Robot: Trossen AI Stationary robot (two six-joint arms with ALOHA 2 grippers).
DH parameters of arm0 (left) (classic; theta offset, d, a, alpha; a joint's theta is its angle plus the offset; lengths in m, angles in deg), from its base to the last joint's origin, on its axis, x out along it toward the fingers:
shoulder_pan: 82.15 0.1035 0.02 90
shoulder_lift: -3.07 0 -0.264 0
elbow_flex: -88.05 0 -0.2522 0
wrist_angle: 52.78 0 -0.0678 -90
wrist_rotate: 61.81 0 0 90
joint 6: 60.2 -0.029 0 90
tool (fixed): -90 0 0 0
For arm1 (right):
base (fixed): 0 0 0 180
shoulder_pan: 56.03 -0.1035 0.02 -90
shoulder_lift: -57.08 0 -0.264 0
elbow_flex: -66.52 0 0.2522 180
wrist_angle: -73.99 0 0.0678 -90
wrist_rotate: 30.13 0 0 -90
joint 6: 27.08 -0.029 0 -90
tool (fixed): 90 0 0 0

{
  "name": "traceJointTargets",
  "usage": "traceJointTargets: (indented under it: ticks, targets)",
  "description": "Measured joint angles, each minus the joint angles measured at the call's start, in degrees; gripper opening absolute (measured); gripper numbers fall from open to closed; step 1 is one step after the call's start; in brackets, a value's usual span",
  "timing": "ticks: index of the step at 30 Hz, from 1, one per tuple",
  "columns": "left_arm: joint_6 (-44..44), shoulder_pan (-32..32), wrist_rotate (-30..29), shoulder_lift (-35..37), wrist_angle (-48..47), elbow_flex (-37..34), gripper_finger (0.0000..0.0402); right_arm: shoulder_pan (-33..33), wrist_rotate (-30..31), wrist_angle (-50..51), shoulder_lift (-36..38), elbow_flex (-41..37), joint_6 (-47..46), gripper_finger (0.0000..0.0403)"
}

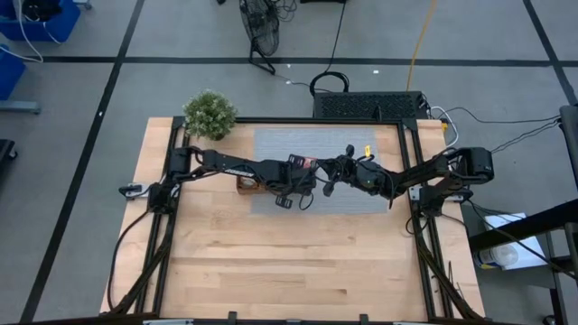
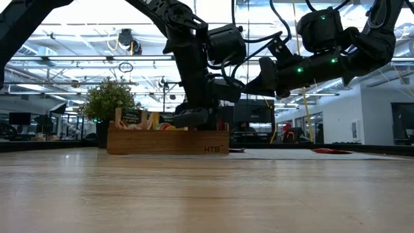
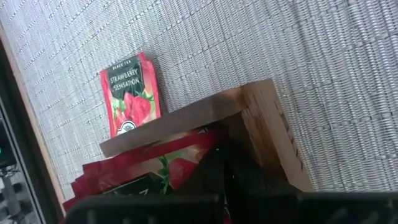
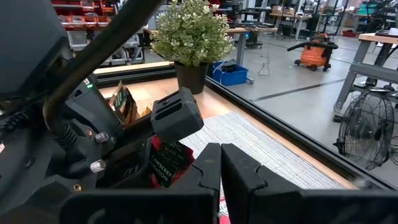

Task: Pick & Place Tea
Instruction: Put the red tea bag into the right section of the wooden organizer

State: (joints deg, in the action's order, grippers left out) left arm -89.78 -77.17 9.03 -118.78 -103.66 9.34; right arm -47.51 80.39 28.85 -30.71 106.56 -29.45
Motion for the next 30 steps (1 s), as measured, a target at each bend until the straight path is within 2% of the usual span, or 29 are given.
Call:
traceJointTargets:
  ticks: [8,15,19,21,25,30]
  targets:
    - [0.3,-0.5,0.1,0.4,-0.1,0.0,0.0018,-0.1,-4.1,0.0,0.0,0.0,0.0,0.0]
    - [1.0,-1.4,1.9,4.4,-0.6,-0.2,0.0004,-0.1,-16.7,-3.2,0.0,0.0,0.0,0.0]
    - [1.8,-1.3,6.7,6.9,-0.2,-0.1,0.0009,-0.1,-21.8,-4.7,0.0,0.0,0.0,0.0]
    - [1.7,-1.4,8.6,8.1,-0.3,-0.1,0.002,-0.1,-22.5,-4.9,0.0,0.0,0.0,0.0]
    - [2.2,-1.2,8.6,10.1,-0.8,-0.1,0.0039,-0.1,-22.3,-4.9,0.0,0.0,0.2,0.0]
    - [3.3,0.9,9.2,13.1,-1.9,-0.1,0.0031,-0.1,-22.0,-3.5,0.0,0.0,2.9,0.0]
